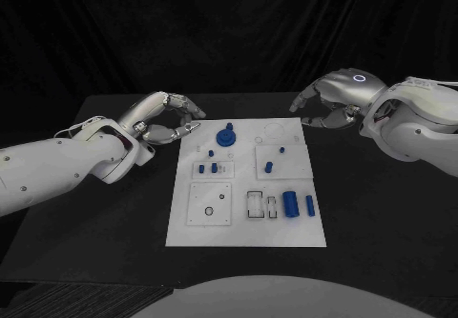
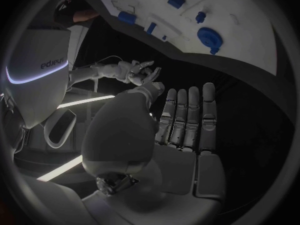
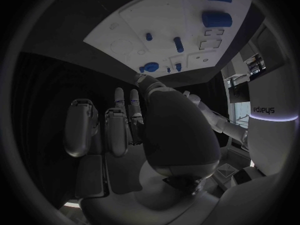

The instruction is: Assemble the parts on the task board

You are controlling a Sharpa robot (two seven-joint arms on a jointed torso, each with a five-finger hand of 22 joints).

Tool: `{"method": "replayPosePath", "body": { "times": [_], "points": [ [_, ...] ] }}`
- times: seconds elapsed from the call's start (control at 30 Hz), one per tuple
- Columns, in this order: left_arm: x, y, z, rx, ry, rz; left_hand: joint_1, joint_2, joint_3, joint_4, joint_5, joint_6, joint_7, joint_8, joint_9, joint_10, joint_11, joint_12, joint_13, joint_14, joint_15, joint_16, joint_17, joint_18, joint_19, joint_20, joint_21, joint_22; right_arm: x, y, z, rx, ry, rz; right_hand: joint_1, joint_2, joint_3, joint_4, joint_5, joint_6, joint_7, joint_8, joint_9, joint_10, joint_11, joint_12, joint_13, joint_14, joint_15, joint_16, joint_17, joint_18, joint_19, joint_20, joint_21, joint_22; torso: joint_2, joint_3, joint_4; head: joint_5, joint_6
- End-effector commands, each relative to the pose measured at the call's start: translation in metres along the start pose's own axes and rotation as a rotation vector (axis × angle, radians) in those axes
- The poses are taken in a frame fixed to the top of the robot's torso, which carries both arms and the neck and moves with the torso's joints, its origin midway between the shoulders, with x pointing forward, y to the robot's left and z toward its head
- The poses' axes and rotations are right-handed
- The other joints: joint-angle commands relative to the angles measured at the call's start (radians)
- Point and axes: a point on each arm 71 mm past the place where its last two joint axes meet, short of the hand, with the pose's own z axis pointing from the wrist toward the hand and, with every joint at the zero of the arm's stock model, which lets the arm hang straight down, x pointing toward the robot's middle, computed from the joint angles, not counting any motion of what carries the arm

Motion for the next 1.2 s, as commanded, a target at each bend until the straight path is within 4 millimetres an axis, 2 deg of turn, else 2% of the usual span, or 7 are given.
{"method": "replayPosePath", "body": {
  "times": [0.03, 0.17, 0.47, 0.57, 0.7, 0.77, 1.2],
  "points": [
    [-0.006, -0.005, 0.001, 0.052, -0.139, -0.144, -0.094, 0.037, -0.09, 0.001, 0.155, 0.003, 0.008, 0.003, -0.001, -0.011, 0.03, 0.012, -0.009, -0.007, 0.021, -0.066, -0.052, -0.001, -0.011, 0.016, -0.048, -0.024, 0.01, 0.006, 0.002, -0.069, 0.082, -0.13, -0.007, 0.002, -0.009, 0.001, -0.002, 0.0, -0.003, -0.008, -0.004, -0.007, -0.004, -0.009, -0.009, 0.073, -0.006, 0.001, 0.123, -0.007, 0.005, -0.009, -0.003, 0.191, 0.001, 0.0012, 0.0024, 0.0, 0.0],
    [-0.002, -0.007, 0.0, 0.061, -0.146, -0.189, -0.129, 0.11, -0.216, 0.003, 0.109, -0.014, 0.014, -0.012, -0.012, -0.062, 0.053, -0.011, -0.072, -0.048, 0.048, -0.215, -0.186, -0.004, -0.059, 0.039, -0.173, -0.095, 0.017, 0.009, 0.004, -0.089, 0.104, -0.153, 0.002, 0.009, -0.022, 0.002, 0.01, 0.036, -0.005, -0.016, -0.011, -0.019, -0.011, -0.036, -0.041, 0.073, -0.012, 0.001, 0.12, -0.007, 0.006, -0.013, -0.005, 0.19, 0.001, 0.0023, 0.004, -0.001, 0.0],
    [0.002, -0.005, -0.003, 0.024, -0.119, -0.552, -0.104, 0.217, -0.363, 0.005, 0.013, -0.183, 0.019, -0.025, -0.089, -0.302, -0.006, -0.184, -0.322, -0.411, 0.006, -0.645, -0.482, 0.005, -0.435, 0.021, -0.457, -0.363, 0.031, 0.012, 0.008, -0.121, 0.149, -0.159, -0.024, 0.011, -0.073, 0.036, 0.018, 0.041, 0.013, -0.062, -0.038, 0.042, -0.009, -0.06, -0.094, 0.072, -0.011, -0.006, 0.108, -0.007, 0.008, -0.014, -0.01, 0.189, 0.003, -0.0026, 0.0103, -0.01, 0.0],
    [0.003, -0.005, -0.003, 0.013, -0.115, -0.677, -0.114, 0.238, -0.439, 0.004, -0.023, -0.393, -0.018, -0.037, -0.142, -0.422, -0.033, -0.258, -0.417, -0.518, -0.009, -0.756, -0.549, 0.024, -0.51, 0.02, -0.456, -0.459, 0.036, 0.013, 0.009, -0.131, 0.158, -0.156, -0.014, 0.013, -0.071, 0.036, 0.051, 0.049, 0.021, -0.067, -0.039, 0.063, -0.009, -0.059, -0.102, 0.072, -0.011, -0.006, 0.106, -0.007, 0.008, -0.014, -0.011, 0.189, 0.003, -0.0023, 0.0107, -0.011, 0.0],
    [0.005, -0.006, -0.004, 0.006, -0.1, -0.794, -0.094, 0.269, -0.509, 0.005, -0.033, -0.475, -0.043, -0.045, -0.165, -0.507, -0.038, -0.29, -0.479, -0.567, -0.008, -0.805, -0.577, 0.025, -0.545, 0.025, -0.455, -0.551, 0.042, 0.014, 0.012, -0.14, 0.166, -0.153, -0.008, 0.014, -0.067, 0.036, 0.066, 0.059, 0.022, -0.068, -0.038, 0.088, -0.01, -0.054, -0.105, 0.072, -0.011, -0.006, 0.106, -0.006, 0.007, -0.014, -0.013, 0.189, 0.004, -0.0019, 0.0121, -0.017, 0.0],
    [0.006, -0.007, -0.004, 0.006, -0.093, -0.826, -0.084, 0.295, -0.546, 0.005, -0.04, -0.574, -0.07, -0.051, -0.172, -0.529, -0.01, -0.277, -0.493, -0.577, -0.003, -0.815, -0.585, 0.025, -0.572, 0.037, -0.456, -0.631, 0.044, 0.015, 0.013, -0.143, 0.171, -0.151, -0.005, 0.015, -0.063, 0.035, 0.068, 0.063, 0.024, -0.068, -0.037, 0.094, -0.01, -0.053, -0.107, 0.071, -0.011, -0.006, 0.106, -0.006, 0.007, -0.014, -0.013, 0.189, 0.005, -0.0026, 0.0128, -0.016, 0.0],
    [0.007, -0.007, -0.005, -0.008, -0.06, -0.902, -0.048, 0.358, -0.596, 0.005, -0.04, -0.566, -0.014, -0.043, -0.17, -0.567, -0.017, -0.244, -0.494, -0.567, 0.015, -0.816, -0.586, 0.024, -0.548, 0.077, -0.451, -0.683, 0.06, 0.019, 0.023, -0.162, 0.182, -0.14, 0.004, 0.014, -0.048, 0.033, 0.083, 0.076, 0.028, -0.068, -0.031, 0.128, -0.011, -0.043, -0.108, 0.069, -0.012, -0.01, 0.099, -0.005, 0.005, -0.015, -0.018, 0.188, 0.004, -0.0027, 0.0096, -0.006, 0.0]
  ]
}}
